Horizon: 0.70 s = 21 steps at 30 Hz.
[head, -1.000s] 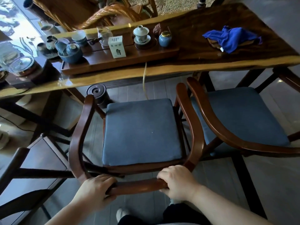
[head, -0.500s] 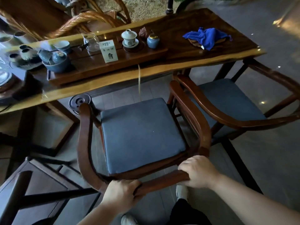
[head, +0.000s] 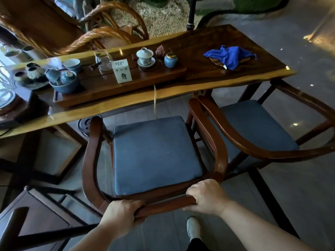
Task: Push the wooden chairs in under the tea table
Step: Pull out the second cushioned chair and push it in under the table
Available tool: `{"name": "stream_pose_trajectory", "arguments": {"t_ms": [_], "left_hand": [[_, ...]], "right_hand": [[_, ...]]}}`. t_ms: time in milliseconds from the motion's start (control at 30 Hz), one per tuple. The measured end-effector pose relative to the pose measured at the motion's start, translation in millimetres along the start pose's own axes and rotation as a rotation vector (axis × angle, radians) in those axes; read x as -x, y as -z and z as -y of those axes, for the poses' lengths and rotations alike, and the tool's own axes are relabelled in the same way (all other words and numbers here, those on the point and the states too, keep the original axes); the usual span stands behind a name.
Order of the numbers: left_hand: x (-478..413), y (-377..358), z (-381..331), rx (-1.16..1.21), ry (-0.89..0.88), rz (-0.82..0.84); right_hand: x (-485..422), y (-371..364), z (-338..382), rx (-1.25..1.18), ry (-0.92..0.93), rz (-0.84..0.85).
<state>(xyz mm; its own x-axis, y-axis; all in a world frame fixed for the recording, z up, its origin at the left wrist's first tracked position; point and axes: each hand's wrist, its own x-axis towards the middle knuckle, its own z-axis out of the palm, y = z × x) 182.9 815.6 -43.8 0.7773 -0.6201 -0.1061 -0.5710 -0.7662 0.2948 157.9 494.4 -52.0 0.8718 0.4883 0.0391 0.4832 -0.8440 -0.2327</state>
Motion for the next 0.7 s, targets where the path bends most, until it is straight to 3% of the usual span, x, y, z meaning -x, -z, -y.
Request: {"name": "stream_pose_trajectory", "arguments": {"t_ms": [300, 433, 533, 700], "left_hand": [[-0.2, -1.6, -11.9, 0.043, 0.166, 0.037], [5.8, 0.7, -23.3, 0.053, 0.224, 0.005], [16.9, 3.7, -34.1, -0.028, 0.265, -0.057], [35.6, 19.4, -43.0, -0.158, 0.354, -0.130]], "right_hand": [[-1.5, 8.0, -5.5, -0.087, -0.014, 0.056], [-6.5, 22.8, -3.9, -0.078, -0.037, 0.310], [-15.9, 34.2, 3.9, -0.096, 0.020, 0.399], [-53.9, 43.0, 38.7, -0.122, 0.239, 0.403]]}}
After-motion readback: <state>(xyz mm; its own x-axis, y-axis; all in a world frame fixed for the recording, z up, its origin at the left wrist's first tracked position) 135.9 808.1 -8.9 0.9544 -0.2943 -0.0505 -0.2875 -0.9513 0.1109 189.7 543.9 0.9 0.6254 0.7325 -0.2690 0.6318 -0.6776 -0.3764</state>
